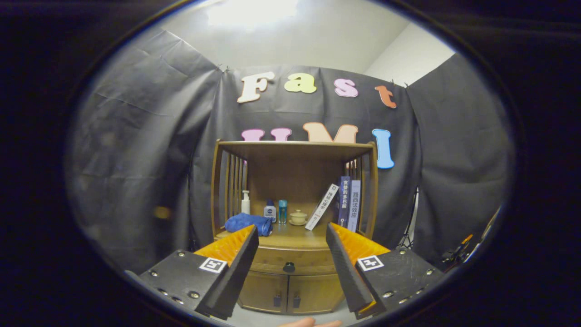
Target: Pull open the drawer, take out the items inside it, and place them on the countertop above the cabinet.
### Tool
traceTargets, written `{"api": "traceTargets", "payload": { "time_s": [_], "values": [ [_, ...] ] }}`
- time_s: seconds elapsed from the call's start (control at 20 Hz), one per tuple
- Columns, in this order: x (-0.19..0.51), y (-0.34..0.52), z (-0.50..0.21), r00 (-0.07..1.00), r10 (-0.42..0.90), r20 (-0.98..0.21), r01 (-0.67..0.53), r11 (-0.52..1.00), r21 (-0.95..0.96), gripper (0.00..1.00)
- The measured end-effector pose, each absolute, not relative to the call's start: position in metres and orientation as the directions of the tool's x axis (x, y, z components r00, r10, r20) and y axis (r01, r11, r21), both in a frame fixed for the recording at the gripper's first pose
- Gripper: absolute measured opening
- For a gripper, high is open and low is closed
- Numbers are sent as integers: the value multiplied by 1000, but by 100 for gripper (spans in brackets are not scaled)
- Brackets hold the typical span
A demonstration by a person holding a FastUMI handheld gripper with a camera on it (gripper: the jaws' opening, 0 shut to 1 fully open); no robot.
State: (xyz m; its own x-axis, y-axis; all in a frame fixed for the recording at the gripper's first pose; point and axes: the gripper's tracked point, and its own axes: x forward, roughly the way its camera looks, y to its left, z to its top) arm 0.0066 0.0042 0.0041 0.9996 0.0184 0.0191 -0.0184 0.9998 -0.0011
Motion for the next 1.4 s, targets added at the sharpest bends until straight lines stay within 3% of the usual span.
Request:
{"api": "traceTargets", "payload": {
  "time_s": [0.8,1.4],
  "values": [
    [57,12,-38,1000,22,-18,-21,998,55,89],
    [140,44,-135,980,109,-168,-92,990,107,89]
  ]
}}
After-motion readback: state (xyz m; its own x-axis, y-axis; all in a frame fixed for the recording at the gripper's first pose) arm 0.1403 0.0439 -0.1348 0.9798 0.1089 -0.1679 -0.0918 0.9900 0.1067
